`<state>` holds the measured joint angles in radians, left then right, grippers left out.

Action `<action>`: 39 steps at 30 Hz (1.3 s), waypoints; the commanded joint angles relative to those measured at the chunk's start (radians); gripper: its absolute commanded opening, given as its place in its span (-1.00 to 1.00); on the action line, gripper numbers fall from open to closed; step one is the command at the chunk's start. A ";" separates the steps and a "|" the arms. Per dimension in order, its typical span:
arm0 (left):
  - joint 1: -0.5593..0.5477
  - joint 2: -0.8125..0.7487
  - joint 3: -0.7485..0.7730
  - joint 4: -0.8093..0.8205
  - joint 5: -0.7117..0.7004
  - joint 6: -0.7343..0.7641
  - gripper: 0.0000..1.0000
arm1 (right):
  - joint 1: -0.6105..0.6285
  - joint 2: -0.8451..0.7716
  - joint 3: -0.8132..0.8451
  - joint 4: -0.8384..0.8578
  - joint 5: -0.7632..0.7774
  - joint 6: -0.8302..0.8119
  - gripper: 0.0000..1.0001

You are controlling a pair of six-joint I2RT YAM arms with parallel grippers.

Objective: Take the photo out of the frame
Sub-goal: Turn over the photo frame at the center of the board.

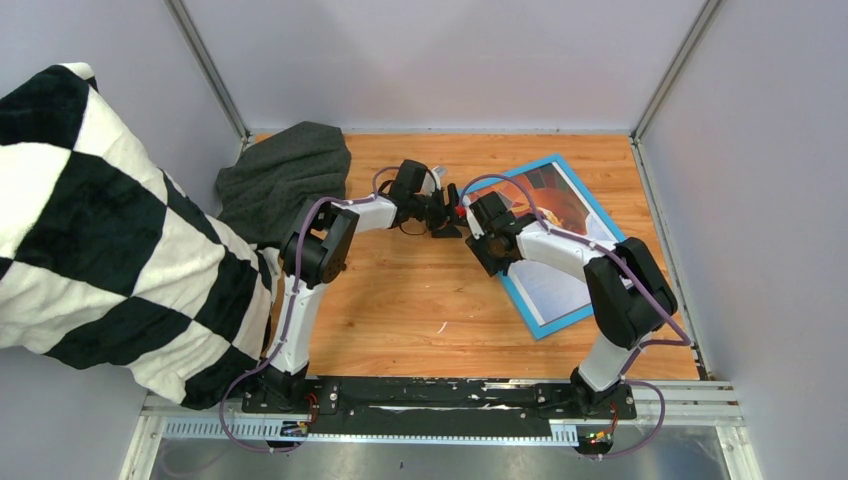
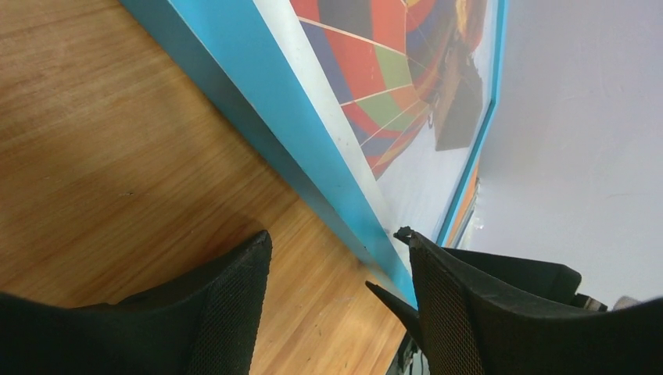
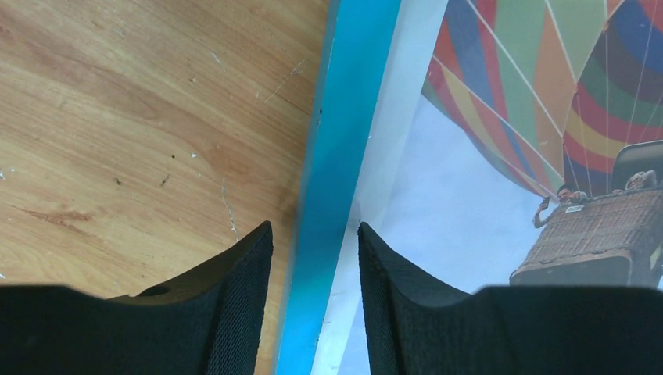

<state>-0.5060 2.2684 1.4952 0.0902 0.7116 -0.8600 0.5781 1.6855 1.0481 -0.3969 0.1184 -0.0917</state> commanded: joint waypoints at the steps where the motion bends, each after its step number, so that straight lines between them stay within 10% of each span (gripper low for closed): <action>1: 0.000 0.000 0.002 0.006 0.010 0.019 0.37 | -0.029 0.019 0.015 -0.008 -0.038 0.020 -0.11; 14: -0.002 0.017 0.013 0.006 0.025 0.021 0.40 | -0.078 0.070 0.035 -0.029 -0.102 0.053 -0.47; 19: -0.003 0.020 0.012 0.005 0.027 0.022 0.43 | -0.085 0.089 0.061 -0.053 -0.154 0.058 -0.98; 39: -0.023 0.045 0.056 0.007 0.040 0.013 0.77 | -0.157 -0.009 0.173 -0.114 -0.288 0.147 -1.00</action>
<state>-0.5217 2.2738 1.5105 0.1204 0.7486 -0.8455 0.4290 1.7340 1.1774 -0.4915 -0.1089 0.0235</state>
